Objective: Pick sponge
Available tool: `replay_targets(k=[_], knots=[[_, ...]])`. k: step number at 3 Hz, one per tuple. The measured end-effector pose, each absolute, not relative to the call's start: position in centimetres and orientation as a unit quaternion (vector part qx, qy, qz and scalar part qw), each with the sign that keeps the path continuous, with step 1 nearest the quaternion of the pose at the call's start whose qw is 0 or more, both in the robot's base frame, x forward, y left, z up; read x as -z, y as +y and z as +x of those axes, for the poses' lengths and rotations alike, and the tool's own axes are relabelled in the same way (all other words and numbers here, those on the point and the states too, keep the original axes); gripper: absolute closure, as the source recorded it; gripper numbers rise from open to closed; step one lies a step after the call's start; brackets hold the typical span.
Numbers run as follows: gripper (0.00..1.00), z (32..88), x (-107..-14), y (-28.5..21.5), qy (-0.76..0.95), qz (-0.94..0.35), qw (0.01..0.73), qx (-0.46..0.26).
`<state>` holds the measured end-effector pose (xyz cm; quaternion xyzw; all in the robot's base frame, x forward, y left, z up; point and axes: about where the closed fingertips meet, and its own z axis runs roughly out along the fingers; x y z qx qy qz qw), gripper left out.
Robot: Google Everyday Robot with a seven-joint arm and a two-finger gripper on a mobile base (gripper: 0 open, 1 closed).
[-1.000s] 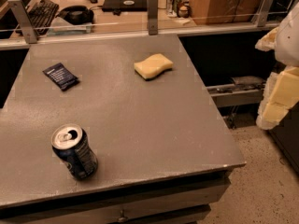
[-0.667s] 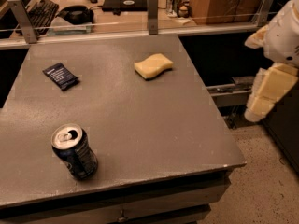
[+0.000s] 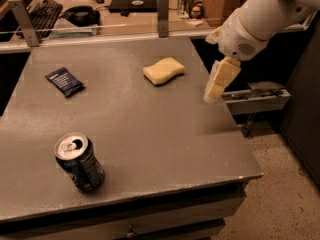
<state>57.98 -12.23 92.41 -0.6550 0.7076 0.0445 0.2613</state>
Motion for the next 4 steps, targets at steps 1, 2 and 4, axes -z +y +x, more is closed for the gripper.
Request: replay_targets(k=[1, 2, 4], knots=[[0.00, 62.0, -90.4, -9.6, 0.693, -0.660, 0.282, -0.067], [0.00, 65.2, -88.2, -6.8, 0.686, -0.658, 0.297, -0.091], [0.16, 69.8, -85.3, -3.3, 0.698, -0.637, 0.296, -0.138]])
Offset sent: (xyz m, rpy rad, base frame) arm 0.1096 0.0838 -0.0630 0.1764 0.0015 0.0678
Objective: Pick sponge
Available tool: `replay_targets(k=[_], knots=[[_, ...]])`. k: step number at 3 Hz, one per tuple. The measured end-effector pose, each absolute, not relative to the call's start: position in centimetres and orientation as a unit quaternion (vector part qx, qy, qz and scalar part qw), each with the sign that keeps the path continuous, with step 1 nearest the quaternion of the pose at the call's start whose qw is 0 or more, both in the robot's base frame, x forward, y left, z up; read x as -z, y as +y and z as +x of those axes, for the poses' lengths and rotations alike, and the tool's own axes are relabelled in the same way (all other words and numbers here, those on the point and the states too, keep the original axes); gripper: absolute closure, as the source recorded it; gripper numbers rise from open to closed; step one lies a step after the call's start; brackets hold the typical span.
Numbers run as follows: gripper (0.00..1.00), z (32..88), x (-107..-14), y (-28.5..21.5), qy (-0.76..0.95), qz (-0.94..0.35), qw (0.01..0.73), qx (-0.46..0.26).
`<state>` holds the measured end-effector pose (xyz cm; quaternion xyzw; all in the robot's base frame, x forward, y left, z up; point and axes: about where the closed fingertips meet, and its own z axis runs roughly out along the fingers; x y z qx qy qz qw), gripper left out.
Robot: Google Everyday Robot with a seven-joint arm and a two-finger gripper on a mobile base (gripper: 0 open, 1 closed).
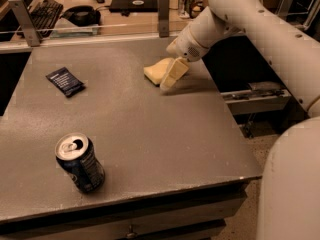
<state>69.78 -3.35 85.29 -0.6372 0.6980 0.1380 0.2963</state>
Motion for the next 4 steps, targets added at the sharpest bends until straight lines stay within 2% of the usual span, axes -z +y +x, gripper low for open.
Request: replay_targets(k=[2, 3, 4], knots=[[0.62, 70.5, -84.5, -3.4, 0.711, -0.624, 0.284, -0.159], [0.94, 69.3, -89.3, -3.9, 0.693, -0.623, 0.319, -0.173], [1.00, 68.3, -92.4, -4.2, 0.680, -0.622, 0.342, -0.186]])
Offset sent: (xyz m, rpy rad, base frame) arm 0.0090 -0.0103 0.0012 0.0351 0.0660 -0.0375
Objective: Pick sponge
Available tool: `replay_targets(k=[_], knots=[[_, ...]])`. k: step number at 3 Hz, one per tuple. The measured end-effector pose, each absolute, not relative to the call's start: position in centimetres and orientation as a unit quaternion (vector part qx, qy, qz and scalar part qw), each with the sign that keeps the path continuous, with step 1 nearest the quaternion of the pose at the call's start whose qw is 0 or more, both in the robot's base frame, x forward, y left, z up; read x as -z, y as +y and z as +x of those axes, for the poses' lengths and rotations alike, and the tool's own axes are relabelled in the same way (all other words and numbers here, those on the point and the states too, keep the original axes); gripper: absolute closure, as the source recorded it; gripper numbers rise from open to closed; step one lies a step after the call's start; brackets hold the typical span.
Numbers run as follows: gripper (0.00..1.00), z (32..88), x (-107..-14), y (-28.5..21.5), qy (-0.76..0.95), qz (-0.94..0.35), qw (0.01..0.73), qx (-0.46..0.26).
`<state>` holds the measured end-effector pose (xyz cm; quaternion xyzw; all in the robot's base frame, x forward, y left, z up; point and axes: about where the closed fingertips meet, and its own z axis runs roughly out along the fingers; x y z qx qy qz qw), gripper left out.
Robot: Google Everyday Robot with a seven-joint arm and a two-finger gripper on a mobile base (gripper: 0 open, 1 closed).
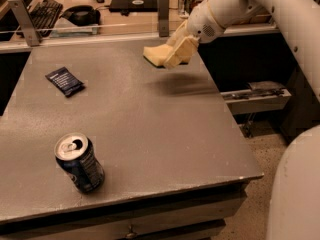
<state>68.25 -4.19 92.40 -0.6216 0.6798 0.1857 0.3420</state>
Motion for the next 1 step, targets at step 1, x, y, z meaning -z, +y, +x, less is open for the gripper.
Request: replay_targets(k=[1], knots=[[1.00, 65.12, -96.24, -3.50, 0.648, -0.611, 0.379, -0.252]])
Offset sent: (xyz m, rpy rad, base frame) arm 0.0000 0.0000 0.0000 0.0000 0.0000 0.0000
